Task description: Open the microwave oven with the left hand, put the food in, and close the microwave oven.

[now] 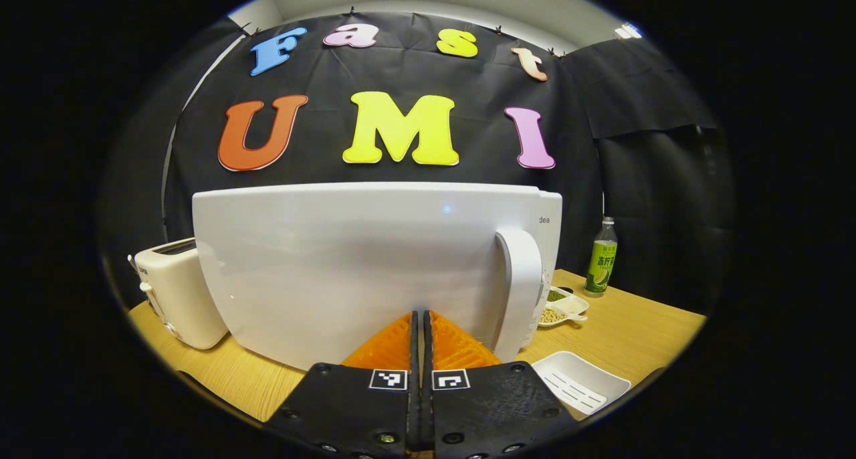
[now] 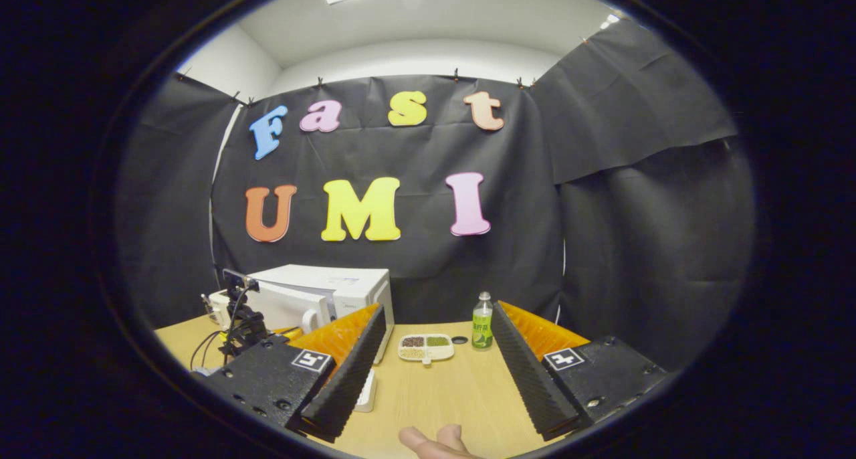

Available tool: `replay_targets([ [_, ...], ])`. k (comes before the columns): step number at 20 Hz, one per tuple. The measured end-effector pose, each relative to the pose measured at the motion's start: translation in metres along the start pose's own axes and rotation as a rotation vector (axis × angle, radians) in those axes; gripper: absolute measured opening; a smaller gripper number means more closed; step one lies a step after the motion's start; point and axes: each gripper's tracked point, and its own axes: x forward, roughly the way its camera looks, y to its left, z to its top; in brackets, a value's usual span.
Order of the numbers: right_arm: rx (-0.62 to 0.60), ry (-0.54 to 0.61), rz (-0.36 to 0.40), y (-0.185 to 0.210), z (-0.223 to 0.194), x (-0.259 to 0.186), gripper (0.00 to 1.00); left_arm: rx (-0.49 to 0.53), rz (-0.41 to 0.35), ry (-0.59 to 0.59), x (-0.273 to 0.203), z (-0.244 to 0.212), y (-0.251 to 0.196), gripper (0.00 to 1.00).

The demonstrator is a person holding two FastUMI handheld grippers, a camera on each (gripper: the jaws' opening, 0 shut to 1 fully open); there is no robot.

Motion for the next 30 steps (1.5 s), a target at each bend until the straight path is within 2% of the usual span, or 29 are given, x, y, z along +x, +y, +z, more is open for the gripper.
replay_targets([
  [7,0.001,0.031,0.015,0.004,-0.022,0.024,0.91,0.031,0.037,0.002,0.021,0.000,0.007,0.00],
  [8,-0.004,0.026,0.014,0.003,-0.023,0.024,1.00,0.046,0.041,-0.005,0.020,0.001,0.008,0.00],
  [9,-0.007,0.019,0.015,0.004,-0.023,0.024,0.91,0.054,0.044,-0.010,0.022,0.001,0.008,0.00],
  [11,0.000,0.024,0.026,0.009,-0.028,0.023,0.92,0.055,0.049,-0.007,0.024,0.001,0.008,0.00],
  [12,0.007,0.035,0.030,0.012,-0.031,0.021,1.00,0.053,0.048,-0.006,0.026,0.002,0.008,0.00],
  [13,0.014,0.047,0.030,0.013,-0.032,0.018,1.00,0.047,0.042,-0.006,0.029,0.002,0.008,0.00],
  [14,0.018,0.052,0.027,0.014,-0.032,0.014,1.00,0.023,0.047,0.043,0.030,-0.008,0.010,0.00],
  [15,0.019,0.052,0.025,0.016,-0.031,0.009,0.92,0.011,0.037,0.015,0.028,-0.002,0.009,0.00],
  [16,0.016,0.055,0.019,0.017,-0.030,0.004,1.00,0.002,0.037,0.032,0.027,-0.004,0.009,0.00],
  [19,0.005,0.060,-0.004,0.018,-0.028,-0.014,1.00,-0.013,0.052,0.080,0.009,-0.011,0.013,0.00],
  [20,0.006,0.060,-0.016,0.017,-0.027,-0.020,0.92,-0.028,0.030,0.086,0.000,-0.012,0.007,0.00],
  [21,0.014,0.056,-0.030,0.015,-0.025,-0.027,1.00,-0.036,0.012,0.086,-0.012,-0.010,0.003,0.00],
  [22,0.020,0.050,-0.041,0.014,-0.021,-0.034,0.92,-0.035,0.011,0.079,-0.023,-0.007,0.002,0.00],
  [23,0.021,0.039,-0.049,0.013,-0.017,-0.040,0.92,-0.028,0.012,0.073,-0.037,-0.004,0.002,0.01],
  [24,0.018,0.032,-0.059,0.013,-0.014,-0.046,1.00,-0.026,-0.003,0.068,-0.050,-0.001,-0.002,0.01],
  [25,0.014,0.027,-0.067,0.012,-0.013,-0.055,1.00,-0.030,-0.025,0.065,-0.062,0.001,-0.009,0.05],
  [26,0.014,0.021,-0.071,0.013,-0.010,-0.062,1.00,-0.035,-0.032,0.061,-0.075,0.003,-0.012,0.03],
  [27,0.016,0.016,-0.070,0.015,-0.008,-0.069,0.91,-0.041,-0.028,0.061,-0.089,0.004,-0.011,0.24],
  [28,0.020,0.012,-0.067,0.018,-0.006,-0.074,1.00,-0.042,-0.013,0.071,-0.104,0.005,-0.010,0.38],
  [29,0.024,0.010,-0.064,0.020,-0.006,-0.081,1.00,-0.044,0.002,0.075,-0.119,0.009,-0.008,0.52],
  [30,0.024,0.007,-0.057,0.022,-0.004,-0.086,0.92,-0.049,0.025,0.076,-0.133,0.012,-0.005,0.70],
])
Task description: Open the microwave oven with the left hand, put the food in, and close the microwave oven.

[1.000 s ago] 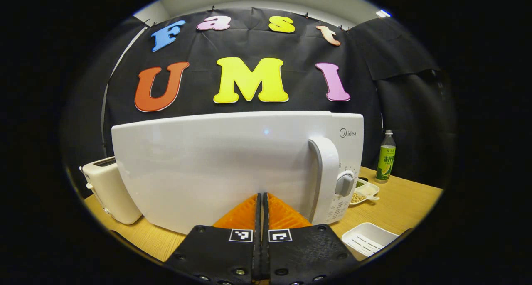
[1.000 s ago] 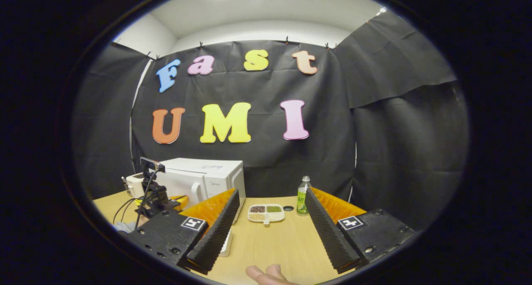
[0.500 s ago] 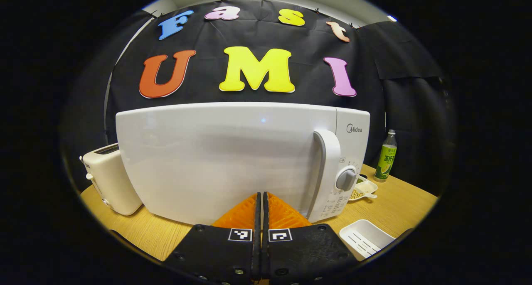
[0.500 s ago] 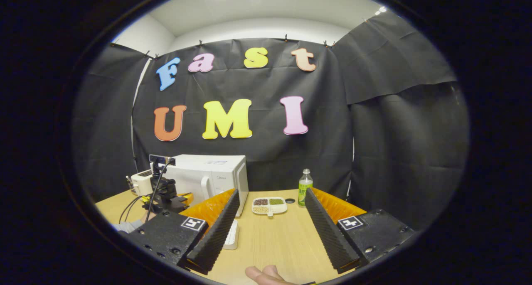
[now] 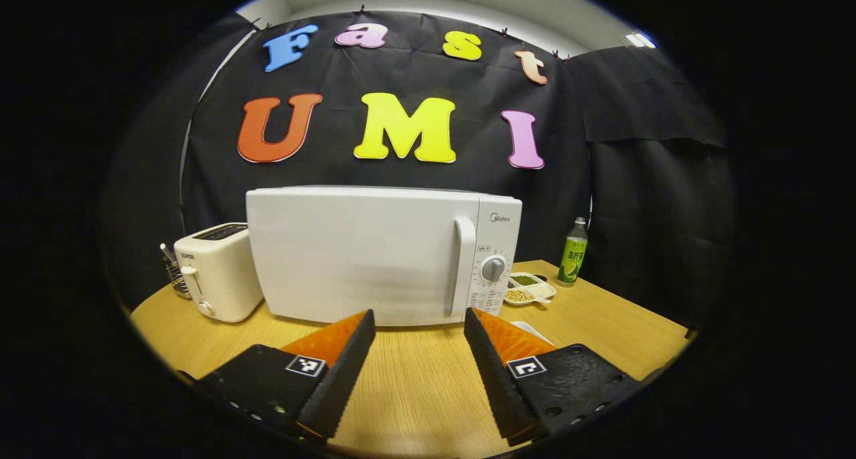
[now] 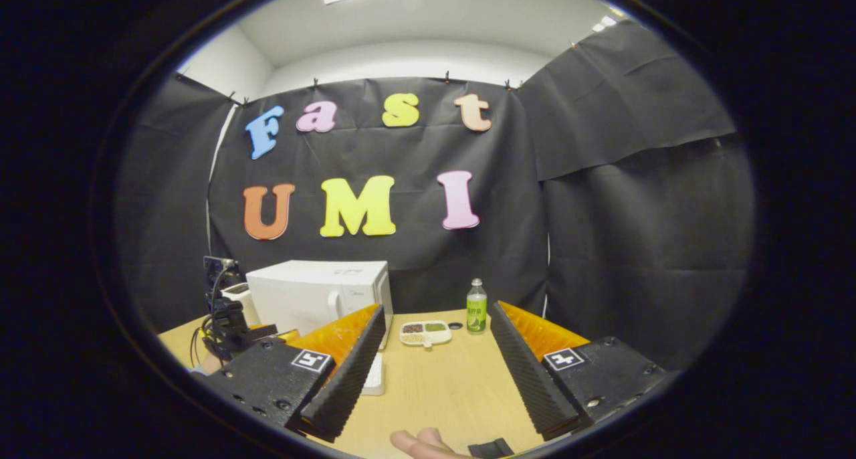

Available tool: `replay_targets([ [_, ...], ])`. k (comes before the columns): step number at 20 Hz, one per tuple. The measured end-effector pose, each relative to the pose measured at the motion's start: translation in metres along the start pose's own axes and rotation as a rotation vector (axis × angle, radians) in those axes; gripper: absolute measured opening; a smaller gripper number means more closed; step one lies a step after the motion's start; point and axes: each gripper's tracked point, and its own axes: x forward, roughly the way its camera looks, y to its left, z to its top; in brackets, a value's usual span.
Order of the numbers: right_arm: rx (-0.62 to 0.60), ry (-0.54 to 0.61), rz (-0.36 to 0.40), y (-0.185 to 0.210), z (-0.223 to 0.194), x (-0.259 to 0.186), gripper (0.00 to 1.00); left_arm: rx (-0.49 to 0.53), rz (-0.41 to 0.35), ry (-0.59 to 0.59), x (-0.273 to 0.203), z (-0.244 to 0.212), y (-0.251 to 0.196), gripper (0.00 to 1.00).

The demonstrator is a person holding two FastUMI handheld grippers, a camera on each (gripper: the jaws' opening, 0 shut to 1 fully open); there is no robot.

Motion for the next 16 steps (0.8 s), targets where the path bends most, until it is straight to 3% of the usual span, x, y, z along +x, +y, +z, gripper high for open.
replay_targets([
  [1,-0.001,-0.004,0.006,0.003,0.003,-0.006,1.00,-0.006,0.015,-0.003,-0.015,0.007,0.001,0.90],
  [2,0.000,-0.010,0.008,0.004,0.004,-0.011,0.92,-0.009,0.032,0.005,-0.030,0.011,0.003,0.93],
  [5,-0.006,-0.028,-0.004,0.004,0.011,-0.023,0.92,-0.005,0.095,0.025,-0.070,0.026,0.011,0.96],
  [6,-0.012,-0.030,-0.011,0.004,0.013,-0.026,0.92,-0.015,0.091,0.022,-0.084,0.034,0.008,0.84],
  [7,-0.016,-0.031,-0.017,0.002,0.015,-0.029,1.00,-0.024,0.084,0.013,-0.096,0.044,0.004,0.84],
  [8,-0.016,-0.037,-0.021,0.002,0.019,-0.033,1.00,-0.025,0.074,-0.006,-0.110,0.057,0.000,0.95],
  [9,-0.014,-0.042,-0.025,0.001,0.022,-0.036,0.91,-0.019,0.078,-0.018,-0.122,0.069,0.001,0.95],
  [10,-0.010,-0.045,-0.030,0.000,0.026,-0.039,1.00,-0.008,0.086,-0.029,-0.135,0.080,0.001,0.96],
  [16,-0.011,-0.058,-0.031,0.002,0.039,-0.052,1.00,0.012,0.152,-0.120,-0.208,0.141,0.000,0.95],
])
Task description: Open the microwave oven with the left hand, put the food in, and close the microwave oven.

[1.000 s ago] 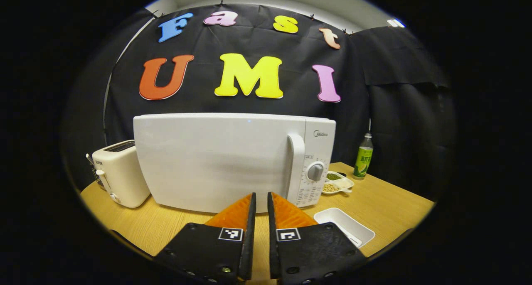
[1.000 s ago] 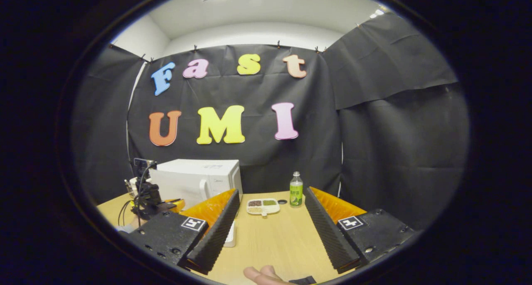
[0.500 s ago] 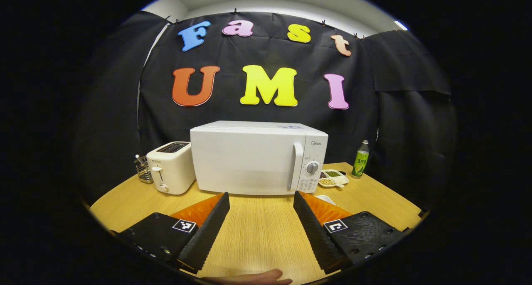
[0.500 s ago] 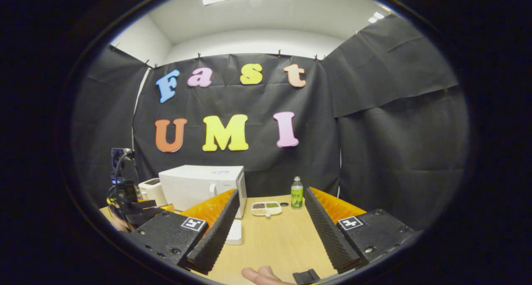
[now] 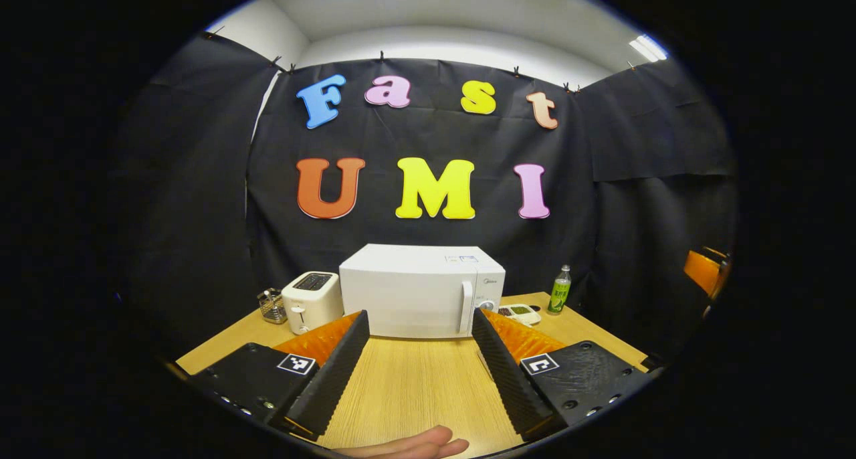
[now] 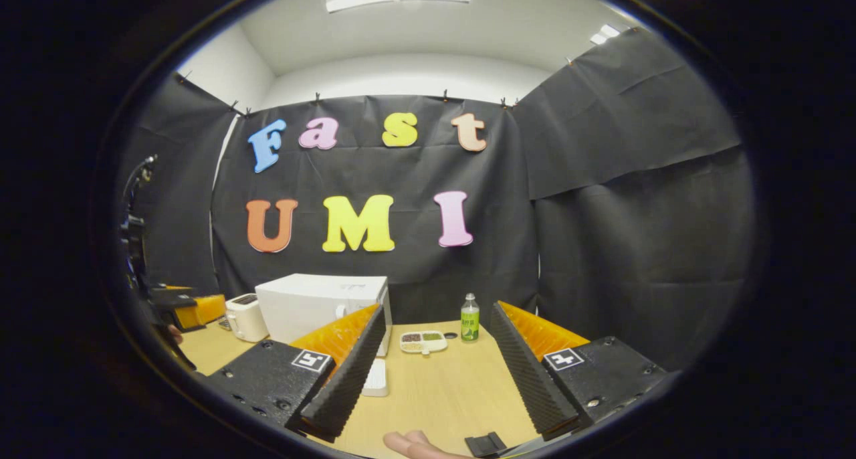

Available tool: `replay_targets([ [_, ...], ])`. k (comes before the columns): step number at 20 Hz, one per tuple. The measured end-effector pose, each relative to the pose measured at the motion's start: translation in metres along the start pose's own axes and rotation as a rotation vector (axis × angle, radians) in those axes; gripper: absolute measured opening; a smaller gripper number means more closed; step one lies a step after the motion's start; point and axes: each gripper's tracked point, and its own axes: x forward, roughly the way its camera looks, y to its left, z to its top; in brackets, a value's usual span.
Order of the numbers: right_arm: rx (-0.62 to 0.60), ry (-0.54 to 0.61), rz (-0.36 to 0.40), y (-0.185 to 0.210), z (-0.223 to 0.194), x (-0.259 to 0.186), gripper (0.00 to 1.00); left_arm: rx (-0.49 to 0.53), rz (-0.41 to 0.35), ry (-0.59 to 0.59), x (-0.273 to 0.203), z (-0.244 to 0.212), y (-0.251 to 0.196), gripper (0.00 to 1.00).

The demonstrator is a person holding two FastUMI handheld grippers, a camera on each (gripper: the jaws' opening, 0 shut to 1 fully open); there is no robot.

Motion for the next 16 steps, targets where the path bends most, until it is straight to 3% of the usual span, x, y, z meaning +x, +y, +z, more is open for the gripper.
replay_targets([
  [1,-0.002,-0.003,0.002,0.001,0.002,-0.003,0.92,-0.003,0.015,-0.017,-0.011,0.009,0.003,0.95],
  [2,-0.003,-0.009,0.007,0.004,0.005,-0.005,0.91,-0.010,0.023,-0.021,-0.020,0.013,0.005,0.95],
  [3,-0.005,-0.015,0.014,0.007,0.006,-0.009,0.91,-0.016,0.030,-0.015,-0.029,0.013,0.006,0.95],
  [4,-0.008,-0.020,0.021,0.011,0.009,-0.011,1.00,-0.018,0.040,-0.012,-0.037,0.013,0.009,0.95],
  [5,-0.009,-0.027,0.027,0.014,0.011,-0.013,0.92,-0.017,0.055,-0.014,-0.045,0.014,0.013,0.84],
  [6,-0.010,-0.031,0.031,0.017,0.013,-0.014,1.00,-0.011,0.062,-0.023,-0.052,0.016,0.015,0.84],
  [7,-0.012,-0.032,0.032,0.021,0.013,-0.014,1.00,-0.012,0.064,-0.032,-0.057,0.017,0.016,0.95],
  [8,-0.014,-0.033,0.039,0.026,0.014,-0.015,1.00,-0.015,0.061,-0.039,-0.063,0.018,0.015,0.84],
  [9,-0.016,-0.033,0.053,0.034,0.015,-0.017,1.00,-0.014,0.051,-0.044,-0.068,0.018,0.013,0.95],
  [10,-0.015,-0.043,0.081,0.042,0.016,-0.018,1.00,-0.010,0.045,-0.046,-0.073,0.017,0.013,0.84],
  [12,-0.013,-0.058,0.121,0.056,0.018,-0.022,1.00,0.000,0.044,-0.054,-0.081,0.015,0.015,0.84],
  [13,-0.017,-0.053,0.126,0.058,0.013,-0.021,0.91,0.003,0.047,-0.054,-0.083,0.013,0.018,0.84],
  [14,-0.026,-0.042,0.126,0.060,0.010,-0.021,0.91,0.005,0.046,-0.052,-0.085,0.011,0.018,0.95],
  [15,-0.033,-0.027,0.123,0.062,0.006,-0.021,0.91,0.008,0.044,-0.050,-0.087,0.011,0.018,0.95],
  [16,-0.035,-0.013,0.124,0.063,0.003,-0.020,1.00,0.008,0.043,-0.047,-0.088,0.009,0.018,0.95],
])
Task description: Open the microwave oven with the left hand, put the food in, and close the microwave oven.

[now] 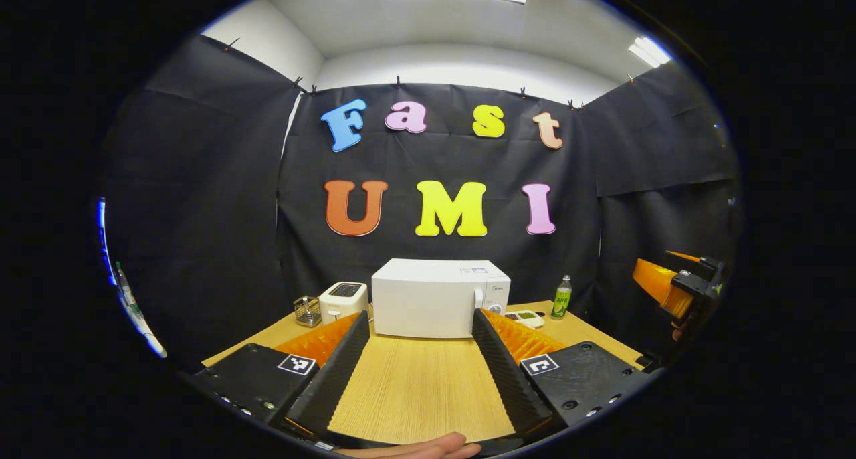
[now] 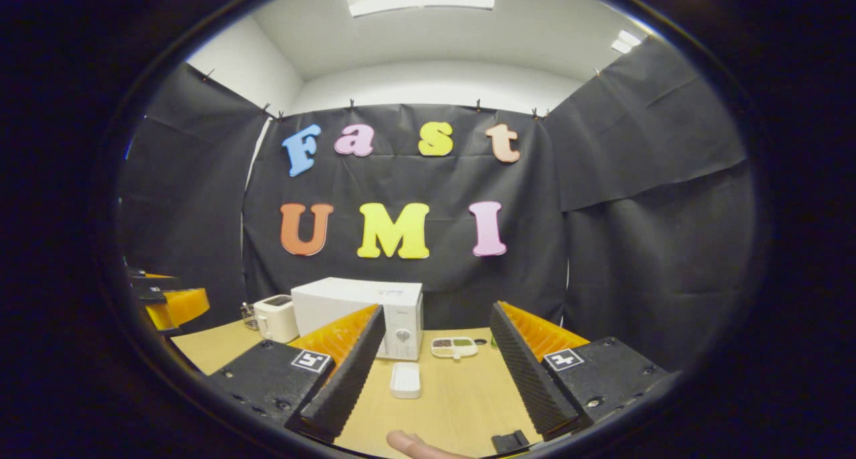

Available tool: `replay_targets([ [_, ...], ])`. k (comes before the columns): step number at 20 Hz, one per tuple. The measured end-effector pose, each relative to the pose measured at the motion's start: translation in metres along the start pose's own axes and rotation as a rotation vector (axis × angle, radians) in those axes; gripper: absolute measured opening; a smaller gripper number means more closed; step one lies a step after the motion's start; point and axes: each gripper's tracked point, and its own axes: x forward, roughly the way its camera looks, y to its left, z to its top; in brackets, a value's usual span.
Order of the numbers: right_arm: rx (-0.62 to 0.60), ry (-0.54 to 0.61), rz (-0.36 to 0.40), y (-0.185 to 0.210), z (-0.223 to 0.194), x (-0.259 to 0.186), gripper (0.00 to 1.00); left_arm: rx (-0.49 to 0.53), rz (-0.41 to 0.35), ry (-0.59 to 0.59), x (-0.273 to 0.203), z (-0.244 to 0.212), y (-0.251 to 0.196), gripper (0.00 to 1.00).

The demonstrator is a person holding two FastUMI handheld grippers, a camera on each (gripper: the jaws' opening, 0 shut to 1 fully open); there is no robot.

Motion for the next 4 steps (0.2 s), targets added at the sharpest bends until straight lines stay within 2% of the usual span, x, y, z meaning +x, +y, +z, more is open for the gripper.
replay_targets([
  [1,0.002,0.011,0.003,0.0028,-0.0010,0.0012,0.92,-0.002,-0.003,0.005,-0.0003,-0.0014,0.0008,0.95],
  [2,0.008,0.018,0.005,0.0040,-0.0018,0.0015,1.00,-0.003,-0.010,0.009,-0.0001,-0.0025,-0.0007,0.84],
  [4,0.008,0.017,-0.001,0.0035,-0.0002,0.0019,1.00,-0.003,-0.014,0.015,0.0003,-0.0031,-0.0003,0.84],
])
